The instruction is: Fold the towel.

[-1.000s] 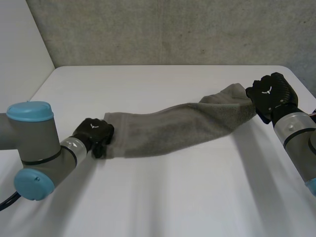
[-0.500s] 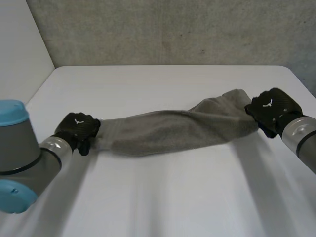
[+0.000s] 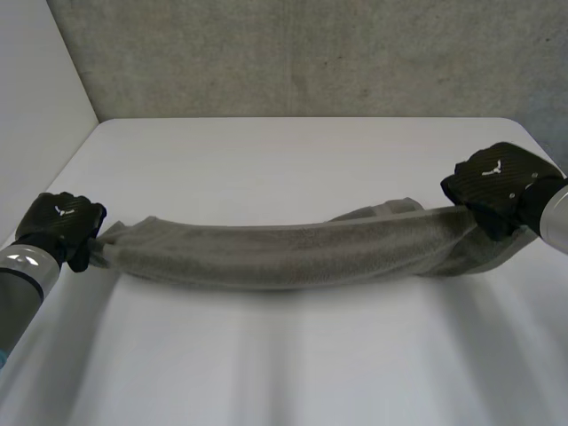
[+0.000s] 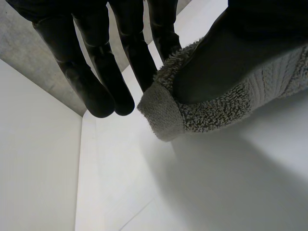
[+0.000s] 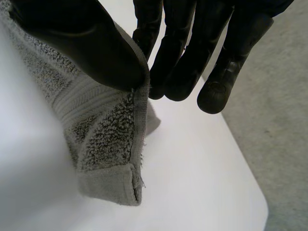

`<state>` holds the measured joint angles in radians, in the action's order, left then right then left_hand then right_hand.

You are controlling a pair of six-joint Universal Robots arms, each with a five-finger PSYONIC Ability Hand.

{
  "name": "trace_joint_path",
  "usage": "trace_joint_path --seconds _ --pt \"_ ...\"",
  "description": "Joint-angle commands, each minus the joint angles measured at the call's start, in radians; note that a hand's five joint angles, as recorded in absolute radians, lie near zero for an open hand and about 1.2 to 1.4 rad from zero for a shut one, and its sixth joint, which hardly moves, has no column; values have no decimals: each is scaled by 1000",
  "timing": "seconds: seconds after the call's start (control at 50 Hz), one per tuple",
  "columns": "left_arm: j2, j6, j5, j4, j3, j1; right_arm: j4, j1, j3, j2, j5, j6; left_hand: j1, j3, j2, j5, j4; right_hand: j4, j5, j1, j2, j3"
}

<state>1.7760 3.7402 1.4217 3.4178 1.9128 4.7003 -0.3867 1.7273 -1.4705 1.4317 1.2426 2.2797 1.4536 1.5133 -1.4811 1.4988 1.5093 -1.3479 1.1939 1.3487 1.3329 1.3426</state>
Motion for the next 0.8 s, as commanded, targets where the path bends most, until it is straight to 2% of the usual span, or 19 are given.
trace_joint_path --seconds 0.02,0.24,0.36,0.38,0.4,0.44,0.46,0.48,0.62,0.76,0.8 --pt "-6 0 -4 8 26 -11 -57 11 65 -24 -3 -9 -183 -243 211 -403 -239 -48 28 48 63 54" --pt "-7 0 -13 8 72 -12 -61 87 165 -261 23 -11 -210 -269 237 -429 -265 -48 28 48 63 54" --pt "-15 1 -13 6 98 -6 -58 98 251 -366 93 -34 -280 -340 308 -500 -336 -48 28 48 63 54" --pt "-20 1 -13 3 106 -6 -58 100 263 -376 109 -45 -385 -444 412 -604 -440 -48 28 48 63 54" --pt "-20 1 -13 3 106 -6 -58 100 263 -376 109 -45 -386 -445 413 -605 -441 -48 28 48 63 54" --pt "-30 1 -15 -2 120 -6 -52 106 271 -386 123 -69 -903 -962 930 -1122 -958 -48 28 48 63 54" --pt "-30 1 -15 -2 120 -6 -52 106 271 -386 123 -69 -905 -965 933 -1125 -961 -48 28 48 63 54" --pt "-41 1 -17 0 123 -6 -44 113 271 -389 126 -74 -1001 -1061 1029 -1221 -1057 -48 28 48 63 54" --pt "-119 -5 -30 8 104 -6 -14 126 257 -395 127 -74 -1043 -1103 1071 -1263 -1099 -48 28 48 63 54" --pt "-130 -16 -127 -3 -9 -23 61 127 254 -395 149 -63 -1032 -1091 1059 -1251 -1087 -48 28 48 63 54" --pt "-109 -20 -127 -2 -27 -26 84 127 260 -395 149 -63 -1032 -1091 1059 -1251 -1087 -48 28 48 63 54"
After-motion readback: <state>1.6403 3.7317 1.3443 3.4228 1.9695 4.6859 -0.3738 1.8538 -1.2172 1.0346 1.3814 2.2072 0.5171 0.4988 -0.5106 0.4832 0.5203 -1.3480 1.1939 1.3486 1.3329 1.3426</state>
